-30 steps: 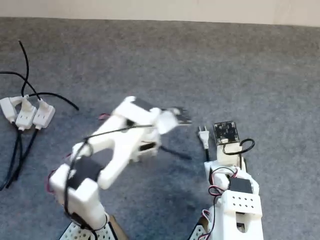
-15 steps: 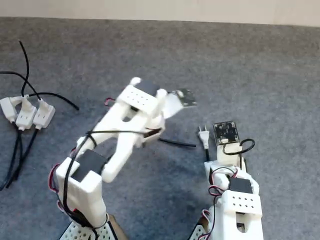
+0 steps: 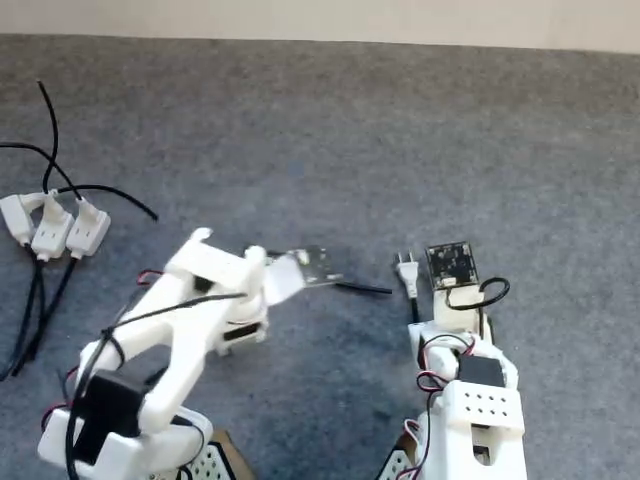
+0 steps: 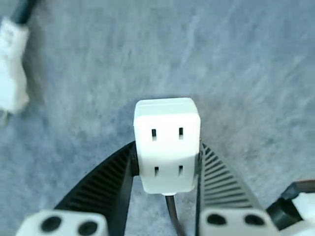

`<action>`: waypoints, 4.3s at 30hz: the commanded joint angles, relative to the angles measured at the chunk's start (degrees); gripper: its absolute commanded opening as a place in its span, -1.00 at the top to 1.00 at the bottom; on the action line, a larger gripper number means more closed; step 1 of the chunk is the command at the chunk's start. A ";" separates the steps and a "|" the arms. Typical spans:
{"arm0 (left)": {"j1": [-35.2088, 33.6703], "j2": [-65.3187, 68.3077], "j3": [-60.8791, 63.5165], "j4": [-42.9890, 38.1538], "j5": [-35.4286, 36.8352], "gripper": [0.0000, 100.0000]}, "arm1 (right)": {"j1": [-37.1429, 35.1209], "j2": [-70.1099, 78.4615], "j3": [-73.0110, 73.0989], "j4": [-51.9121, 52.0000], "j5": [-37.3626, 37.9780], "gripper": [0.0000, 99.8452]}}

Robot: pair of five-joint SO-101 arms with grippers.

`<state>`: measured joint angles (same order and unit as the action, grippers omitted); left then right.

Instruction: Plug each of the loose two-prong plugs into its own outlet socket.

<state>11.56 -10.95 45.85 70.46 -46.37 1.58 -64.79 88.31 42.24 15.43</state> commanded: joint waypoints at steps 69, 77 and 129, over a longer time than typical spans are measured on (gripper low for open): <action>-67.91 -2.33 0.13 -28.66 -16.53 0.48 | -43.12 90.86 -96.40 26.77 37.10 0.49; -67.91 -2.33 0.22 -28.48 -16.44 0.48 | -44.35 91.56 -95.87 21.14 32.70 0.50; -51.56 -2.86 -25.45 8.26 -3.08 0.48 | -40.84 40.13 -62.73 21.93 13.27 0.99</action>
<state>-43.74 -11.65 25.63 74.59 -51.21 -40.00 -8.26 15.25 67.30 29.23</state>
